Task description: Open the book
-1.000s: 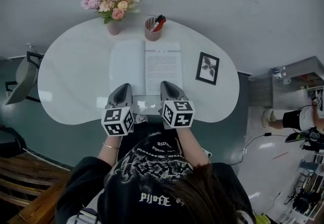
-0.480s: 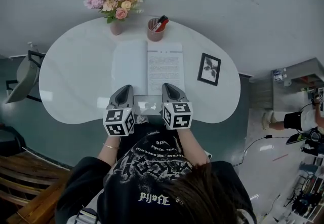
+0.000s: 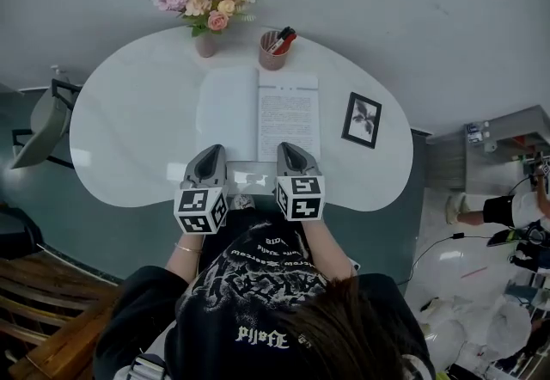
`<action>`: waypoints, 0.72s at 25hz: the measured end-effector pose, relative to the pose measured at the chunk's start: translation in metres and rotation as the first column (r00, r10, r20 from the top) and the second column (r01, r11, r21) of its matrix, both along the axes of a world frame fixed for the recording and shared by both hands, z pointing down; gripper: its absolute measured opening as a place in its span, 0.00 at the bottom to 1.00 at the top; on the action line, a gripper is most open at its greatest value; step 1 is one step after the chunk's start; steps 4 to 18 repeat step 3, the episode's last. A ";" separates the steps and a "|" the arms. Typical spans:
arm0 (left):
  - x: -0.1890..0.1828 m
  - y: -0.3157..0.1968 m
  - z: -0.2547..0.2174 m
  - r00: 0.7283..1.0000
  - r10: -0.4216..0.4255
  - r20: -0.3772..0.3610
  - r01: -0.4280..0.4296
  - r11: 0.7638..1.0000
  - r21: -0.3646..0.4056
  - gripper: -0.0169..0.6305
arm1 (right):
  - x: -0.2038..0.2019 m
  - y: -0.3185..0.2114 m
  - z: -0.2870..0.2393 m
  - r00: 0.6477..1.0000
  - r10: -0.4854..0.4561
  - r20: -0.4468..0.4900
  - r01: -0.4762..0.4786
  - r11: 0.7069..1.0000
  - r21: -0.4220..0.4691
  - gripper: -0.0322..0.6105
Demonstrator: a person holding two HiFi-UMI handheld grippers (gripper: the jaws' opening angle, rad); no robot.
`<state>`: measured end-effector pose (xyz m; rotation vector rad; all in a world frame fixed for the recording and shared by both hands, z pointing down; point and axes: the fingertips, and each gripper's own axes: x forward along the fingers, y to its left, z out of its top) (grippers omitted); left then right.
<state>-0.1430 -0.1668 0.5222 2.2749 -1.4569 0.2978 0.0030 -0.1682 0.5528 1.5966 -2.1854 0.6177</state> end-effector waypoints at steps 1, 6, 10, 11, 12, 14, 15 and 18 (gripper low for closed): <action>-0.001 0.001 -0.001 1.000 0.009 0.007 -0.009 1.000 0.010 0.06 | -0.001 0.001 0.001 1.000 -0.007 -0.019 0.007 1.000 0.003 0.09; -0.001 0.002 -0.001 0.999 0.031 0.019 -0.031 0.999 0.021 0.06 | -0.004 0.003 0.003 0.998 -0.022 -0.053 0.022 1.000 0.005 0.09; -0.001 0.002 -0.001 0.999 0.031 0.019 -0.031 0.999 0.021 0.06 | -0.004 0.003 0.003 0.998 -0.022 -0.053 0.022 1.000 0.005 0.09; -0.001 0.002 -0.001 0.999 0.031 0.019 -0.031 0.999 0.021 0.06 | -0.004 0.003 0.003 0.998 -0.022 -0.053 0.022 1.000 0.005 0.09; -0.001 0.002 -0.001 0.999 0.031 0.019 -0.031 0.999 0.021 0.06 | -0.004 0.003 0.003 0.998 -0.022 -0.053 0.022 1.000 0.005 0.09; -0.001 0.002 -0.001 0.999 0.031 0.019 -0.031 0.999 0.021 0.06 | -0.004 0.003 0.003 0.998 -0.022 -0.053 0.022 1.000 0.005 0.09; -0.001 0.002 -0.001 0.999 0.031 0.019 -0.031 0.999 0.021 0.06 | -0.004 0.003 0.003 0.998 -0.022 -0.053 0.022 1.000 0.005 0.09; -0.001 0.002 -0.001 0.999 0.031 0.019 -0.031 0.999 0.021 0.06 | -0.004 0.003 0.003 0.998 -0.022 -0.053 0.022 1.000 0.005 0.09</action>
